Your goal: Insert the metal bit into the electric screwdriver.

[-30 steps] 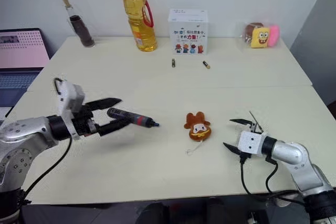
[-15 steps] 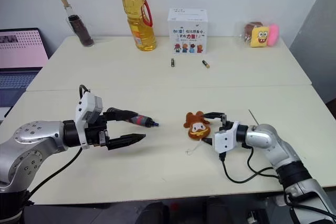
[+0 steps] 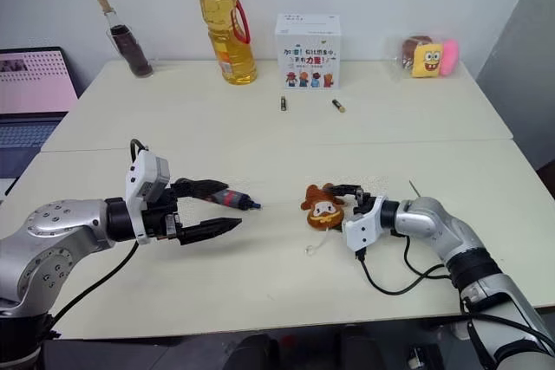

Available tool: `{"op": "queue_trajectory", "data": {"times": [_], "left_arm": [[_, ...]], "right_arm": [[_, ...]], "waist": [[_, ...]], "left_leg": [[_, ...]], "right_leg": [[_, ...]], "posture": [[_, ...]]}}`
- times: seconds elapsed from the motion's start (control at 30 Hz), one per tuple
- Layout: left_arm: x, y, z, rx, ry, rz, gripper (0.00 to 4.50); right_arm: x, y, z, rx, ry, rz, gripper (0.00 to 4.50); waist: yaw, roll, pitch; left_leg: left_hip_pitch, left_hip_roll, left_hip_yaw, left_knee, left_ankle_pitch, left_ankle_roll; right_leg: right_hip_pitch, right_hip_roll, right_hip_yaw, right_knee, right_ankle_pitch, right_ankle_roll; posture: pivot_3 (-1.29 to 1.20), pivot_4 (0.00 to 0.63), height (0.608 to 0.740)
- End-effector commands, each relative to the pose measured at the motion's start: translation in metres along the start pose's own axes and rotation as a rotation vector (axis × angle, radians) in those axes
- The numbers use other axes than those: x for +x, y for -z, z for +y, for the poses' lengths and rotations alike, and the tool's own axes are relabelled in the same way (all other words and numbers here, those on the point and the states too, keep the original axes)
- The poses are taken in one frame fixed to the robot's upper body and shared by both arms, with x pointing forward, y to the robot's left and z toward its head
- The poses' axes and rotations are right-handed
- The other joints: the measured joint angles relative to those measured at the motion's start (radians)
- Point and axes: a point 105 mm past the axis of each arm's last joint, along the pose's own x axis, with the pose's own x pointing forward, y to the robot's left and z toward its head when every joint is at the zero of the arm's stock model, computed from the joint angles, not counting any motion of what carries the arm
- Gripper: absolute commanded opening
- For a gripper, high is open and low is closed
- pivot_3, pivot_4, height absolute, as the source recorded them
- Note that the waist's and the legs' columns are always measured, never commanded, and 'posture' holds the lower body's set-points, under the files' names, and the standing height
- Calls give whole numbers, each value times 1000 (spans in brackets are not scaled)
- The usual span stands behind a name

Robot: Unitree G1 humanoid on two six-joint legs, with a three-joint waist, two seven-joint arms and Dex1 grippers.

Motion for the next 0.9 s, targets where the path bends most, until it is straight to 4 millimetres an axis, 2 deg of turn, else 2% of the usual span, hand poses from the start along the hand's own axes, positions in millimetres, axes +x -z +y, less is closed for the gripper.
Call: {"op": "queue_trajectory", "data": {"times": [0.03,0.33,0.47,0.5,0.63,0.73,0.8,0.9], "left_arm": [[-2,-7,5,41,-22,-28,4500],[-1,-10,7,42,-24,-39,4500],[-2,-13,7,48,-16,-43,4500],[-2,-13,7,51,-13,-42,4500],[1,-21,11,73,-4,-55,4500],[5,-28,15,91,5,-67,4500],[8,-36,16,101,21,-87,4500],[15,-46,14,125,62,-107,4500]], "right_arm": [[1,-7,-10,-45,29,-38,2735],[-2,-13,-28,-45,112,-63,751],[-14,3,-74,-50,293,17,144],[-18,9,-85,-47,333,43,144],[-46,51,-136,-23,486,245,144],[-65,82,-155,33,548,406,144],[-85,110,-160,130,594,563,144],[-120,149,-148,333,624,811,144]], "waist": [[0,0,0],[0,0,0],[0,0,0],[-1,0,0],[-1,1,0],[1,0,0],[0,0,1],[0,1,1]], "left_leg": [[0,0,0,0,0,0],[0,0,0,0,0,0],[0,0,0,0,0,0],[0,0,0,0,0,0],[0,0,0,0,0,0],[-1,-1,0,0,0,0],[-1,-1,1,-1,0,0],[-2,-1,2,0,0,0]], "right_leg": [[0,0,0,0,0,0],[0,0,0,0,0,0],[0,0,0,0,0,0],[0,0,0,1,0,0],[-1,0,0,1,0,0],[0,0,-1,0,0,0],[0,0,0,-1,0,0],[-1,-1,0,-1,0,0]], "posture": [[0,150,740],[0,150,740],[0,150,740],[0,150,740],[0,150,740],[0,150,740],[0,150,740],[0,150,740]]}}
